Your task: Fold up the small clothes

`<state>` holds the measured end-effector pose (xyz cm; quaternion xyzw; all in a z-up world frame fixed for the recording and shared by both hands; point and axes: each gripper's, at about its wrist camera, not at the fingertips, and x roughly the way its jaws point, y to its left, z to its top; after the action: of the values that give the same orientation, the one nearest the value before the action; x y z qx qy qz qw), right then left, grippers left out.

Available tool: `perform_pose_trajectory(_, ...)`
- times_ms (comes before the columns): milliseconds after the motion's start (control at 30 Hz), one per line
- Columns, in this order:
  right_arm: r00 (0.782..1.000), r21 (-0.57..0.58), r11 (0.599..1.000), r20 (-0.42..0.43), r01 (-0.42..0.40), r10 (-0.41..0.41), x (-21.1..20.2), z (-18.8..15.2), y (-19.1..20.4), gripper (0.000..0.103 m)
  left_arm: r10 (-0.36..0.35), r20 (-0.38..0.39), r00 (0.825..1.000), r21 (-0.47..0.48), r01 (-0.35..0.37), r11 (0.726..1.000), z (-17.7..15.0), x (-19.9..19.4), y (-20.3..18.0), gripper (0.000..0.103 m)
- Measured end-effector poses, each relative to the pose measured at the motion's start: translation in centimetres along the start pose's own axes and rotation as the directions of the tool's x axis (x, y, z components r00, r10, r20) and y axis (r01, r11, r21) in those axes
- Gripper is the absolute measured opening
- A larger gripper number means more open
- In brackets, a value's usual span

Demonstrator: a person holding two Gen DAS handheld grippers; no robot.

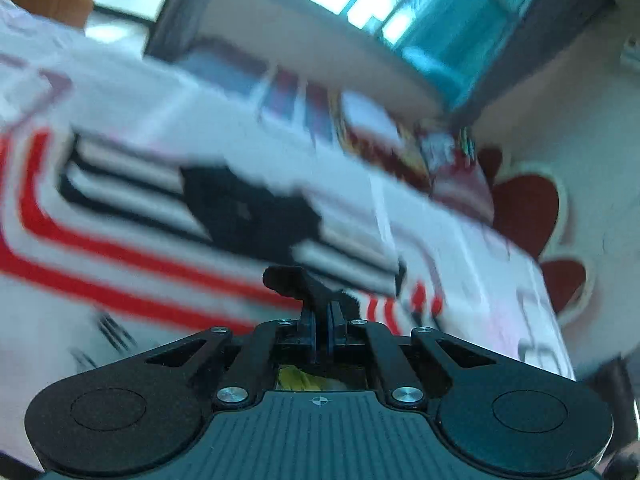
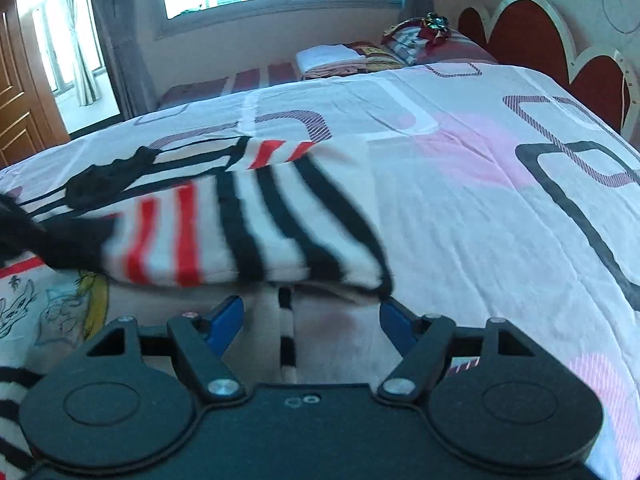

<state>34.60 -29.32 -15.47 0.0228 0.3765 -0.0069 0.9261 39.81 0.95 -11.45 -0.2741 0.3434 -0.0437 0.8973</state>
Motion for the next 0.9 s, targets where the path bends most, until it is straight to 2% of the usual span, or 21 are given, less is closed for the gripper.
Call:
perform_pose_trajectory(100, 1.000, 0.003, 1.000, -0.004, -0.007, 0.007, 0.7, 0.5, 0.2, 0.073, 0.064, 0.062, 0.996, -0.023, -0.063, 0.998, 2.3, -1.6, 2.5, 0.005)
perform_pose_trajectory(167, 1.000, -0.016, 1.000, -0.008, -0.013, 0.013, 1.1, 0.7, 0.8, 0.069, 0.118, 0.087, 0.989, -0.039, -0.115, 0.993, 3.1, -2.4, 4.4, 0.005)
perform_pose_trajectory(200, 1.000, -0.021, 1.000, -0.004, -0.020, 0.020, 1.3, 0.8, 1.1, 0.059, 0.139, 0.088, 0.986, -0.047, -0.135, 0.990, 3.2, -2.7, 5.4, 0.005)
perform_pose_trajectory(233, 1.000, -0.025, 0.999, 0.002, -0.026, 0.026, 1.3, 0.8, 1.3, 0.042, 0.158, 0.087, 0.984, -0.048, -0.154, 0.987, 3.2, -2.9, 6.3, 0.005)
perform_pose_trajectory(300, 0.999, -0.026, 0.999, 0.005, -0.043, 0.043, 1.6, 1.1, 1.8, 0.026, 0.192, 0.074, 0.979, -0.043, -0.189, 0.981, 2.7, -3.0, 7.5, 0.005)
perform_pose_trajectory(400, 0.999, -0.069, 0.997, 0.006, -0.034, 0.035, 1.9, 1.1, 2.6, 0.021, 0.246, 0.032, 0.969, -0.061, -0.243, 0.968, 1.2, -2.0, 9.4, 0.005)
perform_pose_trajectory(500, 0.999, -0.042, 0.999, -0.007, -0.033, 0.033, 2.1, 0.5, 1.6, 0.017, 0.273, -0.035, 0.961, -0.051, -0.275, 0.960, -0.5, 0.1, 10.2, 0.005)
perform_pose_trajectory(600, 0.999, 0.027, 0.999, -0.011, -0.041, 0.041, 2.1, 0.2, 0.1, 0.019, 0.281, -0.036, 0.959, -0.010, -0.281, 0.960, -1.1, 0.3, 9.8, 0.005)
perform_pose_trajectory(633, 0.999, 0.017, 0.999, -0.014, -0.032, 0.032, 1.8, 0.3, 0.3, 0.019, 0.279, -0.041, 0.959, -0.010, -0.280, 0.960, -0.9, -0.1, 9.8, 0.005)
perform_pose_trajectory(700, 1.000, -0.017, 1.000, -0.016, -0.021, 0.020, 1.3, 0.1, 0.6, 0.023, 0.315, -0.019, 0.949, -0.023, -0.315, 0.949, -0.4, -1.5, 9.8, 0.005)
perform_pose_trajectory(767, 0.997, 0.013, 0.998, -0.049, -0.056, 0.057, 0.8, 0.1, 0.0, 0.028, 0.350, 0.017, 0.937, -0.037, -0.349, 0.936, -0.1, -3.3, 10.1, 0.005)
perform_pose_trajectory(833, 0.996, 0.035, 0.996, -0.031, -0.087, 0.088, -0.7, -0.1, -0.5, 0.034, 0.346, 0.039, 0.938, -0.034, -0.344, 0.938, 0.2, -4.2, 10.0, 0.005)
perform_pose_trajectory(900, 0.996, 0.018, 0.995, 0.001, -0.094, 0.094, -1.6, 0.4, -0.5, 0.037, 0.316, 0.047, 0.947, 0.000, -0.317, 0.948, 0.5, -4.1, 9.0, 0.005)
